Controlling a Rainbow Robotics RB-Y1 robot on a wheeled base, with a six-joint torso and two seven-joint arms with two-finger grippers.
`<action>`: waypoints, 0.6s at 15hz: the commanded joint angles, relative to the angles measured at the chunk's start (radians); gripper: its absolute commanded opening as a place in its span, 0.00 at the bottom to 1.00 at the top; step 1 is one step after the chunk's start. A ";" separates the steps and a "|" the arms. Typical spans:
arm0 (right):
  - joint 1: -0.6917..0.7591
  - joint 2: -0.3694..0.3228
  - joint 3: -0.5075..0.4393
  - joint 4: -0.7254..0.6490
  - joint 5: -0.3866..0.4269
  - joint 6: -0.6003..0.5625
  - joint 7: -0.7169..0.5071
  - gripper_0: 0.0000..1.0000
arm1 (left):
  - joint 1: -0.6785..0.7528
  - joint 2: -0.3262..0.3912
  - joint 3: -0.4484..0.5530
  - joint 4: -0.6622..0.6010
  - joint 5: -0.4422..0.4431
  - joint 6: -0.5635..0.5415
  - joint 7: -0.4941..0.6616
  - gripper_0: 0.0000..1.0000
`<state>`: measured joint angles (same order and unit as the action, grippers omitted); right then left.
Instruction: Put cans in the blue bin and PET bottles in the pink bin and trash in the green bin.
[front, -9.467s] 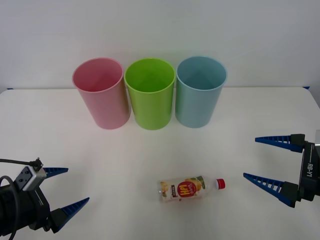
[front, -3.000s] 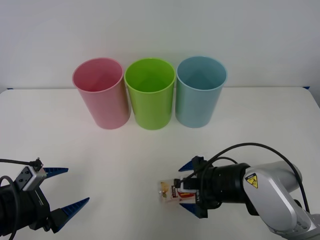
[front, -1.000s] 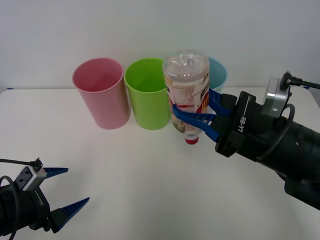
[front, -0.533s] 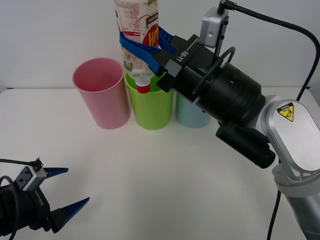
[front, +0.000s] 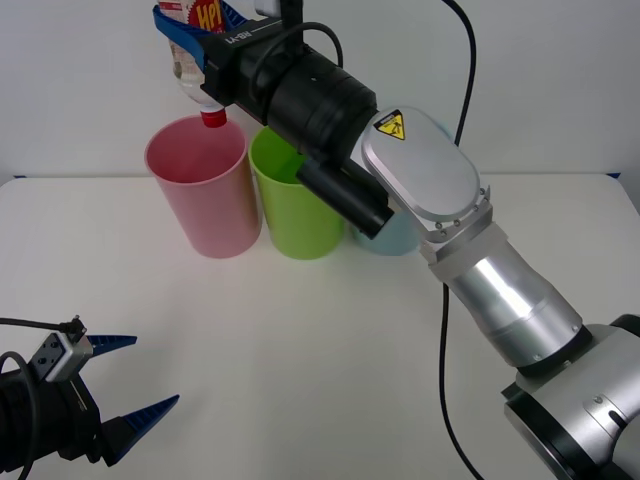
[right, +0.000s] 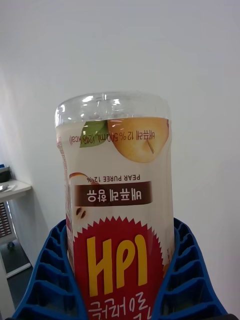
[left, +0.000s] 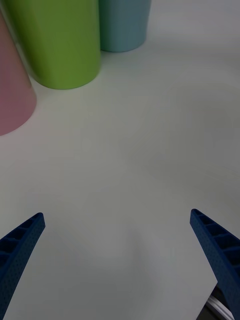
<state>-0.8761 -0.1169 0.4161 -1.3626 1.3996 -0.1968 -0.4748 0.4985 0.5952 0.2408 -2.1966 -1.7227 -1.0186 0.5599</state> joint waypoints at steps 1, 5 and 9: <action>-0.113 0.080 0.009 0.197 0.019 0.059 0.018 0.00 | 0.000 0.000 0.000 0.000 0.000 0.000 0.000 1.00; -0.210 0.134 0.087 0.399 0.013 0.177 0.033 0.00 | 0.000 0.000 0.000 0.000 0.000 0.000 0.000 1.00; -0.210 0.134 0.109 0.468 0.022 0.214 0.039 0.00 | 0.000 0.000 0.000 0.000 0.000 0.000 0.000 1.00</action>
<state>-1.0861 0.0176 0.5244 -0.9091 1.4156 0.0130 -0.4387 0.4985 0.5952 0.2408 -2.1966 -1.7227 -1.0186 0.5599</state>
